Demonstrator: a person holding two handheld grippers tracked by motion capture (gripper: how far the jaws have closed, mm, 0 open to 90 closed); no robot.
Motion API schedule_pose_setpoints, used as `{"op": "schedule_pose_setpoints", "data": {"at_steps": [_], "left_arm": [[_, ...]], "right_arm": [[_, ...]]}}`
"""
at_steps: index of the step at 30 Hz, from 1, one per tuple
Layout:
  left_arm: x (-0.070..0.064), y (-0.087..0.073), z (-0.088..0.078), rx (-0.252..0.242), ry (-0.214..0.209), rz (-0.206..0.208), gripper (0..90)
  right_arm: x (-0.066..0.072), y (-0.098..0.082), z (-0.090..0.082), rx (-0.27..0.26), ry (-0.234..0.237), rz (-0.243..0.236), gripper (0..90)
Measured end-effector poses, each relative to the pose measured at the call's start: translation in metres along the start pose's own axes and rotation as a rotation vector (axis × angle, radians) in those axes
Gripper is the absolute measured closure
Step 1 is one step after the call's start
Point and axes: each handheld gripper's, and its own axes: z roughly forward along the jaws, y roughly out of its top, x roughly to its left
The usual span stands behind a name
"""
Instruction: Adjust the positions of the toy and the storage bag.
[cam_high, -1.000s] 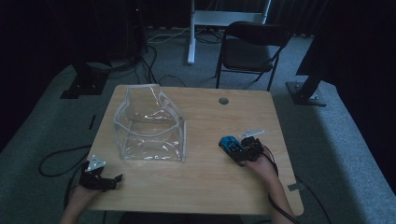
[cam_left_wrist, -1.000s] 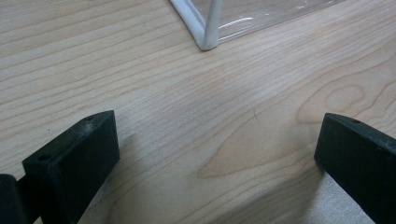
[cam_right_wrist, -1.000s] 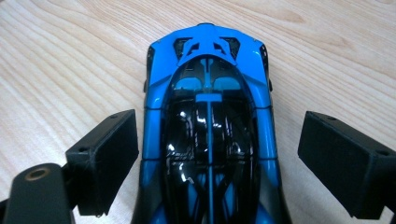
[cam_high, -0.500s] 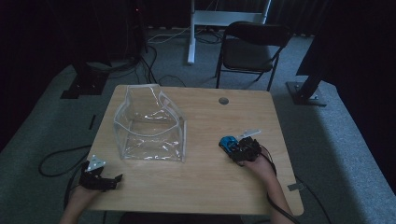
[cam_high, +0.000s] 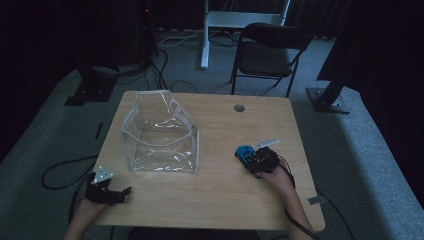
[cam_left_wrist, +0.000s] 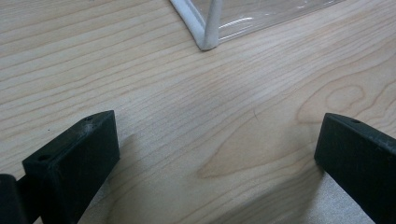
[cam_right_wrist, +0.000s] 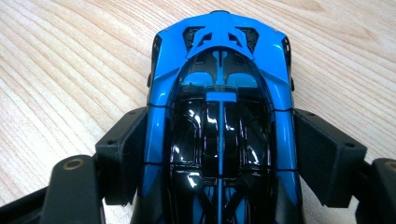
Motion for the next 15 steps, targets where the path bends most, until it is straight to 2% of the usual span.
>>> {"op": "schedule_pose_setpoints", "data": {"at_steps": [5,10,15], "left_arm": [[0.0000,0.0000,0.0000,0.000,0.000,0.000,0.4],[0.0000,0.0000,0.0000,0.000,0.000,-0.001,0.4],[0.0000,0.0000,0.0000,0.000,0.000,-0.001,0.4]], "right_arm": [[0.0006,-0.0003,0.0000,-0.004,-0.001,0.003,24.9],[0.0007,-0.0019,-0.0015,-0.013,0.007,0.031,25.0],[-0.0007,-0.0025,-0.0046,-0.018,0.011,0.030,25.1]]}}
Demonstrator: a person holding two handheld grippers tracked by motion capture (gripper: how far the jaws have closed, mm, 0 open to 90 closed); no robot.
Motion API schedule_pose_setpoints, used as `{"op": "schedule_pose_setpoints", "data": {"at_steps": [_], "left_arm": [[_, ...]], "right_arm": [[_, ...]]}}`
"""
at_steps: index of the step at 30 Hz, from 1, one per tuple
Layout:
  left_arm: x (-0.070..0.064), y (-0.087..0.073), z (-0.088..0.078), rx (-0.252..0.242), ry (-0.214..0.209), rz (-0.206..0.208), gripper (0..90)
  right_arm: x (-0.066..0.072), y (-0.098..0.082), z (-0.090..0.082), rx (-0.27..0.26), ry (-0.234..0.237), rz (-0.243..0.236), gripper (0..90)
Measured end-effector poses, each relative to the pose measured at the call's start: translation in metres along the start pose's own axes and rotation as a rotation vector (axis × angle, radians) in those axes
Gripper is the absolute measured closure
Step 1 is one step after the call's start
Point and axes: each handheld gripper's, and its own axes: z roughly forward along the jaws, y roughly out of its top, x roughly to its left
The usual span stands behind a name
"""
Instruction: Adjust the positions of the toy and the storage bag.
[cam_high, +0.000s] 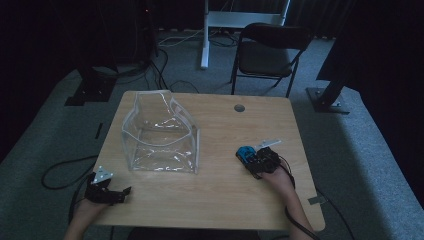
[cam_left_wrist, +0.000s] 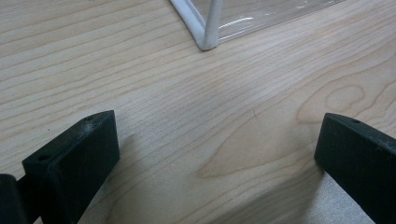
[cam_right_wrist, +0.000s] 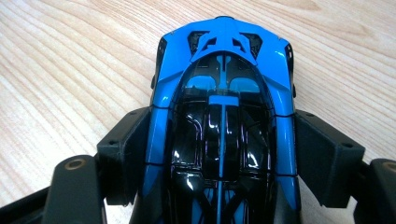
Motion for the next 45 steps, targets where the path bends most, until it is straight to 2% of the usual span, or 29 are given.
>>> {"op": "schedule_pose_setpoints", "data": {"at_steps": [3,5,6,7,10,11,12,14,15,17,21,22,26,27,30,31,33,34,35,38,39,41,42,43,45], "left_arm": [[0.000,0.000,0.000,0.000,0.000,0.000,0.4],[0.000,0.000,0.000,0.000,0.000,0.001,0.4],[0.000,0.000,0.000,0.000,0.000,0.000,0.4],[0.000,0.000,0.000,0.000,0.000,0.001,0.4],[0.000,0.000,0.000,0.000,0.000,0.000,0.4],[0.000,0.000,0.000,0.000,0.000,0.000,0.4],[0.000,0.000,0.000,0.000,0.000,0.000,0.4],[0.000,0.000,0.000,0.000,0.000,0.000,0.4],[0.000,0.000,0.000,0.000,0.000,0.001,0.4],[0.000,0.000,0.000,0.000,0.000,0.000,0.4],[0.000,0.000,0.000,0.000,0.000,0.000,0.4],[0.000,0.000,0.000,0.000,0.000,0.000,0.4],[0.000,0.000,0.000,0.000,0.001,-0.001,0.4],[0.000,0.000,0.000,0.000,0.001,-0.001,0.4],[0.000,0.000,0.000,0.000,0.001,-0.001,0.4],[0.000,0.000,0.000,0.000,0.001,-0.001,0.4],[0.000,0.000,0.000,0.000,0.001,0.000,0.4],[0.000,0.000,0.000,0.000,0.001,-0.001,0.4],[0.000,0.000,0.000,0.000,0.001,0.000,0.4],[0.000,0.000,0.000,0.000,0.001,-0.001,0.4],[0.000,0.000,0.000,0.000,0.001,0.000,0.4],[0.000,0.000,0.000,0.000,0.001,-0.001,0.4],[0.000,0.000,0.000,0.000,0.001,0.000,0.4],[0.000,0.000,0.000,0.001,0.001,0.000,0.4],[0.000,0.000,0.000,0.002,0.001,0.001,0.4]], "right_arm": [[-0.001,-0.001,-0.005,-0.010,-0.014,-0.003,25.1],[-0.002,-0.001,-0.009,-0.015,0.002,0.009,25.1],[-0.001,-0.001,-0.011,-0.024,-0.016,0.004,25.1],[-0.002,-0.001,-0.013,-0.017,-0.007,0.011,25.1],[-0.003,-0.004,-0.018,-0.018,-0.013,0.018,25.1],[-0.003,-0.005,-0.020,-0.027,-0.028,0.012,25.1],[-0.004,-0.006,-0.022,-0.024,-0.020,0.022,25.1],[-0.004,-0.010,-0.026,-0.032,-0.026,0.028,25.1],[-0.005,-0.011,-0.029,-0.023,-0.013,0.027,25.1],[-0.004,-0.015,-0.034,-0.029,-0.032,0.017,25.1],[-0.003,-0.023,-0.047,-0.039,-0.037,0.018,25.1],[-0.002,-0.025,-0.050,-0.045,-0.055,0.015,25.1],[-0.001,-0.033,-0.058,-0.046,-0.052,0.021,25.1],[-0.001,-0.035,-0.061,-0.041,-0.042,0.023,25.1],[0.003,-0.046,-0.070,-0.040,-0.075,0.024,25.1],[0.003,-0.049,-0.072,-0.032,-0.071,0.026,25.2],[0.009,-0.055,-0.079,-0.032,-0.106,0.004,25.1],[0.009,-0.058,-0.082,-0.020,-0.094,-0.002,25.1],[0.012,-0.061,-0.085,-0.026,-0.113,-0.003,25.1],[0.013,-0.068,-0.089,-0.016,-0.099,0.009,25.1],[0.015,-0.077,-0.094,-0.020,-0.087,0.030,25.1],[0.019,-0.085,-0.098,-0.033,-0.099,0.033,25.1],[0.020,-0.088,-0.099,-0.020,-0.079,0.043,25.1],[0.023,-0.092,-0.100,-0.025,-0.093,0.036,25.1],[0.025,-0.099,-0.102,-0.015,-0.086,0.046,25.1]]}}
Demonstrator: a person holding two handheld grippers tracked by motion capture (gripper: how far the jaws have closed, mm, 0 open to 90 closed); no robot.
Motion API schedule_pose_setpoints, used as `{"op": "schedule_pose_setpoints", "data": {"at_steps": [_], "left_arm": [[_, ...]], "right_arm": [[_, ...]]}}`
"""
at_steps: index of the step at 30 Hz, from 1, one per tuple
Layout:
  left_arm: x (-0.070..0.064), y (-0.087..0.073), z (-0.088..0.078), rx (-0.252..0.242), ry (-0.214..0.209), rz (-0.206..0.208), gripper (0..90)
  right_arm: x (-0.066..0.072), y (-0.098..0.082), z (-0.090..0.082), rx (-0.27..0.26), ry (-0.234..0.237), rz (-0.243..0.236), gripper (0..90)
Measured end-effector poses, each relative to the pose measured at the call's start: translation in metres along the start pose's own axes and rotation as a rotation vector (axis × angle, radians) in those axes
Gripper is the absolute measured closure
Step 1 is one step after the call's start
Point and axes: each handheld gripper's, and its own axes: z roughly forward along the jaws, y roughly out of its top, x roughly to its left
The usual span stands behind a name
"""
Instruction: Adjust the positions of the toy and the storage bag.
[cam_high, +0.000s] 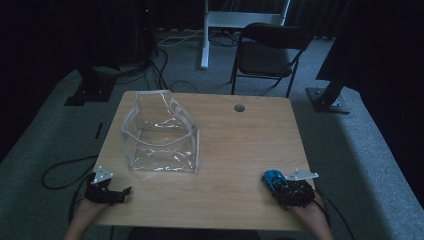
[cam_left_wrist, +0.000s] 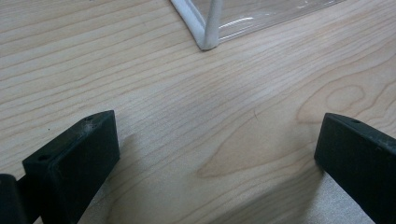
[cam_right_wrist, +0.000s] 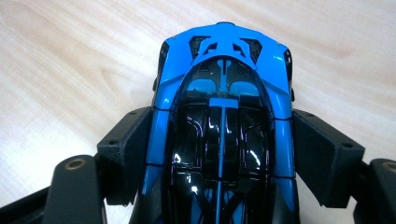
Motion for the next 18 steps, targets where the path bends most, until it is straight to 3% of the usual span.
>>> {"op": "schedule_pose_setpoints", "data": {"at_steps": [1,3,4,5,10,15,18], "left_arm": [[0.000,0.000,0.000,-0.001,0.000,0.000,0.4],[0.000,0.000,0.000,0.000,0.000,0.000,0.4],[0.000,0.000,0.000,-0.001,0.000,0.000,0.4],[0.000,0.000,0.000,0.000,0.000,0.000,0.4],[0.000,0.000,0.000,-0.001,0.000,0.000,0.4],[0.000,0.000,0.000,-0.002,0.002,-0.001,0.4],[0.000,0.000,0.000,-0.002,0.002,-0.001,0.4]], "right_arm": [[0.002,-0.004,-0.001,-0.007,-0.019,0.000,25.1],[0.003,-0.010,-0.002,0.009,-0.002,0.008,25.1],[0.005,-0.013,-0.003,0.007,-0.020,0.007,25.1],[0.005,-0.016,-0.003,0.022,-0.003,0.015,25.1],[0.008,-0.029,-0.003,0.042,-0.008,0.024,25.1],[0.007,-0.037,-0.005,0.020,-0.003,0.036,25.0],[0.005,-0.042,-0.005,0.014,0.011,0.072,24.8]]}}
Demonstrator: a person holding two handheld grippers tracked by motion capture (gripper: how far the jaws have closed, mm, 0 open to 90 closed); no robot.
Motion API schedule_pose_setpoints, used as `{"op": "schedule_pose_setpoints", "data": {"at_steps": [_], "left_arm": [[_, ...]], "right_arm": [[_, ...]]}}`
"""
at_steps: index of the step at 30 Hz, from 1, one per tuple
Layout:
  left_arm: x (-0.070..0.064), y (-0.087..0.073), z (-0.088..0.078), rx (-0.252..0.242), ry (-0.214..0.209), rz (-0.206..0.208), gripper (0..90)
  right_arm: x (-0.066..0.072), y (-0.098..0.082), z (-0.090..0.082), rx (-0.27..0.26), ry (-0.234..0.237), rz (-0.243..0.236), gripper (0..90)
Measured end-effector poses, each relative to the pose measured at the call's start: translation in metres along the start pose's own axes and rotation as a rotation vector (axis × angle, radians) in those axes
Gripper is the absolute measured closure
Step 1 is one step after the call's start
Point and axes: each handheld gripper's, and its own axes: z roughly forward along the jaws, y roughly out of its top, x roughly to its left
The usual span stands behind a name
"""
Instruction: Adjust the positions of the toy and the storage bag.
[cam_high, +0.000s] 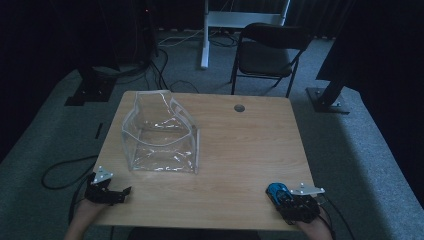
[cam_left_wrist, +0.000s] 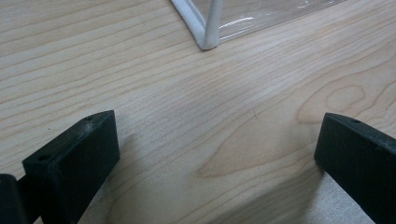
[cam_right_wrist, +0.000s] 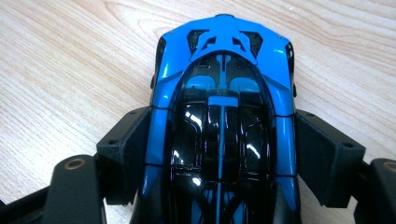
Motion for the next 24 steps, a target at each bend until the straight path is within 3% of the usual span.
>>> {"op": "schedule_pose_setpoints", "data": {"at_steps": [14,24], "left_arm": [[-0.001,-0.001,-0.001,0.000,0.003,-0.006,0.6],[0.001,0.000,-0.004,-0.001,-0.024,-0.034,1.2]], "right_arm": [[-0.003,0.002,-0.007,0.013,0.019,0.024,19.4],[-0.004,0.020,-0.020,-0.055,0.035,0.030,17.5]]}}
